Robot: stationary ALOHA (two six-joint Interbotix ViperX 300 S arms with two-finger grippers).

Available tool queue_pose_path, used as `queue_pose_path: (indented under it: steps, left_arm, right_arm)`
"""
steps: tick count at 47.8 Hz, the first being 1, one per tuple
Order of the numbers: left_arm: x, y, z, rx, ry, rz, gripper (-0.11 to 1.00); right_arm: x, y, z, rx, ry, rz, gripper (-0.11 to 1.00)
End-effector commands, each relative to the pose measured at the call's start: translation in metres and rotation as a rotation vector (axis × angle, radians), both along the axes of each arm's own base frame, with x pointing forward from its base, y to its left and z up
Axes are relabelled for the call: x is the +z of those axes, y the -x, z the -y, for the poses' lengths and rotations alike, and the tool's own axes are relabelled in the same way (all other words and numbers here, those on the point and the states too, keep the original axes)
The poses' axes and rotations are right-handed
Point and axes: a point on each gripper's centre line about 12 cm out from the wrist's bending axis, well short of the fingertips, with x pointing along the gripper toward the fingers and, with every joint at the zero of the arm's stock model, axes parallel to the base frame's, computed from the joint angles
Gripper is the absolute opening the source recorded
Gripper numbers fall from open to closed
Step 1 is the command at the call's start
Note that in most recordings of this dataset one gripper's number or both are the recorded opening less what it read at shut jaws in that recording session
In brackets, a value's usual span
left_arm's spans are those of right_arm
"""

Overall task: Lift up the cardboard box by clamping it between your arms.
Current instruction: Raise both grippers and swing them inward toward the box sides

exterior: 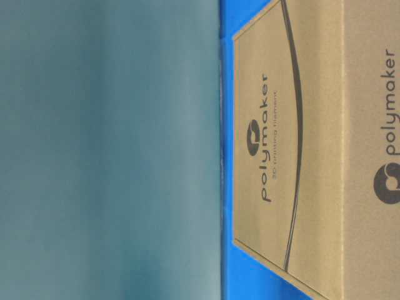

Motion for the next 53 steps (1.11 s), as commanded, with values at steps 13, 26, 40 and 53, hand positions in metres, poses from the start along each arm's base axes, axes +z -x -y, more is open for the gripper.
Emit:
queue_pose_path:
  steps: [13, 26, 40, 53]
  left_arm:
    - [-0.014, -0.008, -0.002, 0.007, -0.003, -0.209, 0.01]
    - [-0.030, -0.017, -0.003, 0.016, 0.005, -0.333, 0.42]
    - [-0.049, -0.026, -0.004, 0.026, 0.015, -0.445, 0.84]
    - [-0.065, -0.039, -0.007, 0.033, 0.015, -0.515, 0.84]
  right_arm:
    - [-0.025, -0.009, 0.001, 0.005, -0.014, -0.291, 0.07]
    - [-0.047, -0.016, 0.002, 0.004, -0.025, -0.456, 0.62]
    - [-0.066, -0.016, 0.007, 0.010, 0.021, -0.562, 0.98]
    - [-0.092, -0.010, 0.008, 0.006, 0.020, -0.625, 0.99]
